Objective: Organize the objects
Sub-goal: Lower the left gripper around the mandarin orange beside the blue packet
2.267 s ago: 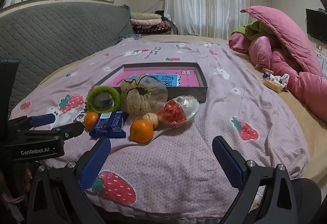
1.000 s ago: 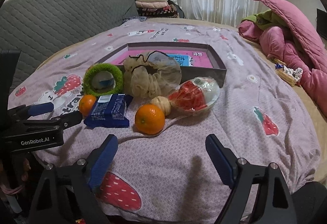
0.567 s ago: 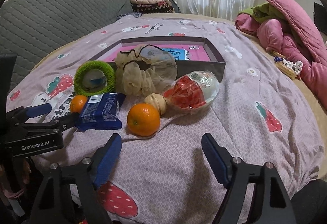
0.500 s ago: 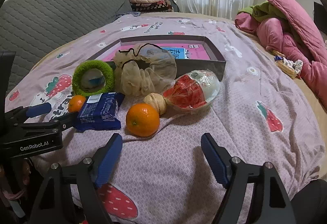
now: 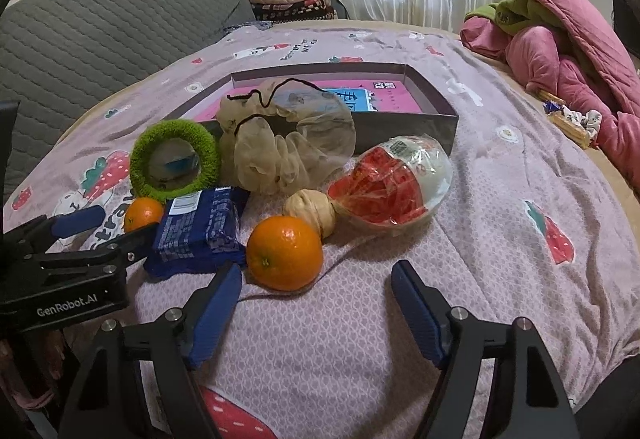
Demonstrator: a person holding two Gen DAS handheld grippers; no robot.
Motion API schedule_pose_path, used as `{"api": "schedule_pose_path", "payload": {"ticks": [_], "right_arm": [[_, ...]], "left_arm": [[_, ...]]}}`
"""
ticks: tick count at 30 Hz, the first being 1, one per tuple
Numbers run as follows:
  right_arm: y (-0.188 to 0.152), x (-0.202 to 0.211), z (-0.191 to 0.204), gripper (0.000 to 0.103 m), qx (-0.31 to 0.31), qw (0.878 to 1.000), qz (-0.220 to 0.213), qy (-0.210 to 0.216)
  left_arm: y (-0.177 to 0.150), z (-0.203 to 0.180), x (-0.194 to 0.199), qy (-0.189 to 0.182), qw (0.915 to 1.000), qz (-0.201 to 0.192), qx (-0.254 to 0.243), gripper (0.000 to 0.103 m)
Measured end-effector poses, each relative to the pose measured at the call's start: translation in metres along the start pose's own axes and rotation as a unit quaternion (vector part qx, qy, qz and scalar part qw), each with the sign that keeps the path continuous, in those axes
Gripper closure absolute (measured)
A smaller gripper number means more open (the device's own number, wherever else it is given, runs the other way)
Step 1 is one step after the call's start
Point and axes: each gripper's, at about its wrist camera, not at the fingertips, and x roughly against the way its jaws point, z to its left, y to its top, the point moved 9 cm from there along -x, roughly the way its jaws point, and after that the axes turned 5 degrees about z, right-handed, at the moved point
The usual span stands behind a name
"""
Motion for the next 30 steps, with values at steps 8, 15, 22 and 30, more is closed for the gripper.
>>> {"api": "schedule_pose_path", "payload": {"ticks": [8, 15, 22, 30], "right_arm": [[0.002, -0.007, 0.003, 0.034, -0.004, 1.0, 0.001, 0.002], [0.006, -0.012, 0.008, 0.046, -0.003, 1.0, 0.0, 0.007], [0.006, -0.012, 0.013, 0.057, 0.005, 1.0, -0.004, 0.016], [0.007, -0.007, 0.011, 0.062, -0.003, 0.999, -0.013, 0.033]], "left_arm": [[0.001, -0.004, -0.003, 0.006, 0.9999, -0.002, -0.009, 0.019], [0.0, -0.011, -0.003, -0.014, 0.9998, 0.003, -0.01, 0.039], [0.002, -0.021, -0.005, -0.051, 0.9987, 0.007, -0.005, 0.064], [0.003, -0.019, 0.0, -0.073, 0.9973, -0.002, 0.009, 0.065]]}}
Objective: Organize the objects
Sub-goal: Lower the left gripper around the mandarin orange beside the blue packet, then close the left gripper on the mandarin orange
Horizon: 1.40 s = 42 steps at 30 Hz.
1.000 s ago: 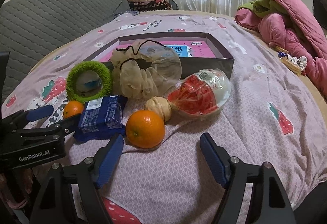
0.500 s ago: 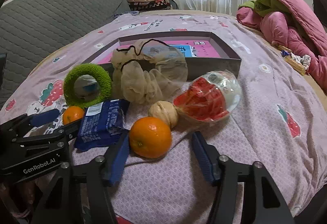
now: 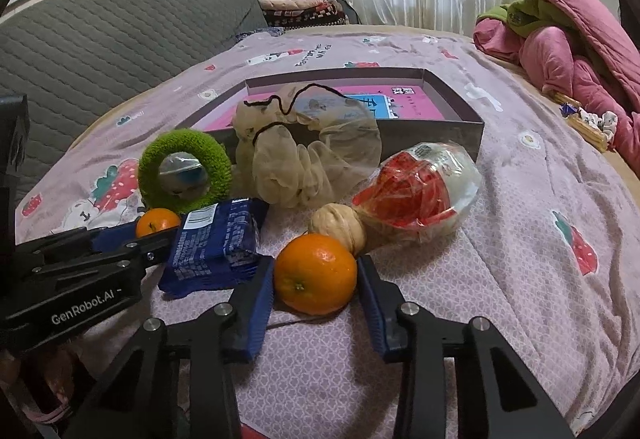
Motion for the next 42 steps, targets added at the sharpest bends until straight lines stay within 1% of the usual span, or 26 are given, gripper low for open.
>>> {"api": "schedule_pose_path", "payload": {"ticks": [12, 15, 18, 23, 30, 34, 42], "right_arm": [[0.001, 0.022, -0.008, 0.063, -0.013, 0.999, -0.021, 0.02], [0.004, 0.026, -0.007, 0.065, -0.006, 0.999, -0.03, 0.017], [0.004, 0.025, -0.007, 0.067, 0.006, 1.0, -0.028, 0.006], [0.002, 0.021, -0.005, 0.067, 0.008, 1.0, -0.021, 0.017], [0.001, 0.022, -0.008, 0.068, -0.001, 0.999, -0.019, 0.03], [0.0, 0.024, -0.011, 0.069, -0.015, 0.999, -0.02, 0.044], [0.001, 0.03, -0.01, 0.069, -0.01, 0.998, -0.031, 0.046]], "left_arm": [[-0.011, -0.01, 0.024, -0.016, 0.9997, -0.015, -0.012, 0.065], [-0.011, -0.017, 0.031, -0.016, 0.9994, -0.019, -0.024, 0.065], [-0.011, -0.019, 0.036, -0.009, 0.9993, -0.024, -0.029, 0.065], [-0.018, -0.017, 0.036, -0.001, 0.9994, -0.017, -0.03, 0.065], [-0.017, -0.015, 0.042, 0.005, 0.9994, -0.02, -0.027, 0.065], [-0.018, -0.021, 0.047, 0.002, 0.9994, -0.021, -0.029, 0.065], [-0.011, -0.037, 0.053, -0.015, 0.9983, -0.039, -0.039, 0.065]]}}
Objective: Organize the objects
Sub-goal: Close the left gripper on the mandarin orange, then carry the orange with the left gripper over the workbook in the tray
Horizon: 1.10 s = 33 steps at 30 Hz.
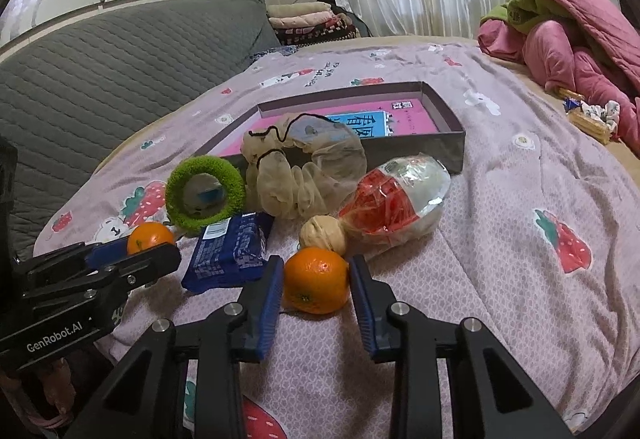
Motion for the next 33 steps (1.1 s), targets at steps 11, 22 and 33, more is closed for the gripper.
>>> {"api": "schedule_pose_path", "payload": {"ticks": [11, 22, 33], "right_arm": [[0.011, 0.011, 0.005, 0.069, 0.02, 0.999, -0.026, -0.004], [0.044, 0.03, 0.011, 0.083, 0.057, 0.996, -0.071, -0.024], [0.055, 0.002, -0.011, 0.089, 0.05, 0.997, -0.046, -0.04]], "left_arm": [[0.007, -0.005, -0.005, -0.007, 1.0, -0.002, -0.003, 0.065], [0.035, -0.003, 0.002, -0.007, 0.9995, -0.029, -0.008, 0.065], [0.06, 0.01, -0.01, 0.004, 0.9992, -0.041, -0.003, 0.065]]}}
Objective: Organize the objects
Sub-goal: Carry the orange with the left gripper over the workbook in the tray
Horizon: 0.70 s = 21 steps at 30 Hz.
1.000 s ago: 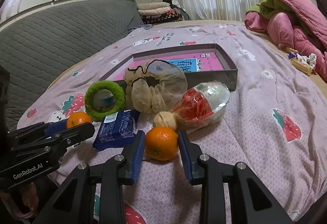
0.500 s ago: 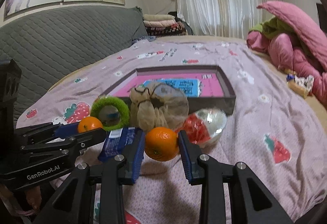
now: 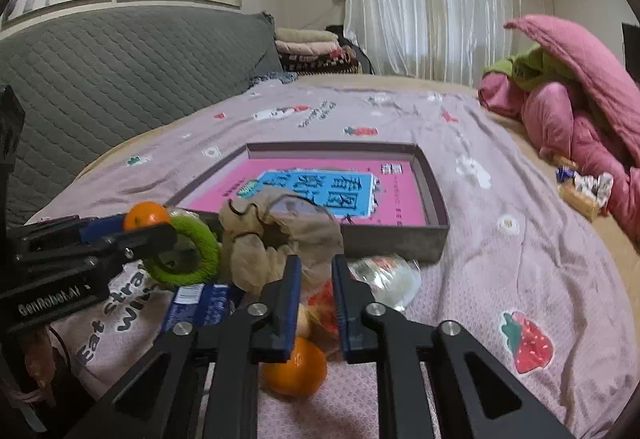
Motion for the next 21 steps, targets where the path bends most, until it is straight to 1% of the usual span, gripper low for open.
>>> {"api": "schedule_pose_path", "payload": {"ticks": [7, 21], "right_arm": [[0.013, 0.002, 0.0, 0.089, 0.007, 1.0, -0.014, 0.0], [0.031, -0.011, 0.0, 0.089, 0.012, 1.0, -0.021, 0.001]], "left_arm": [[0.019, 0.002, -0.004, -0.002, 0.9999, -0.013, 0.002, 0.065], [0.043, 0.008, -0.014, 0.0, 0.9997, -0.026, 0.003, 0.065]]}}
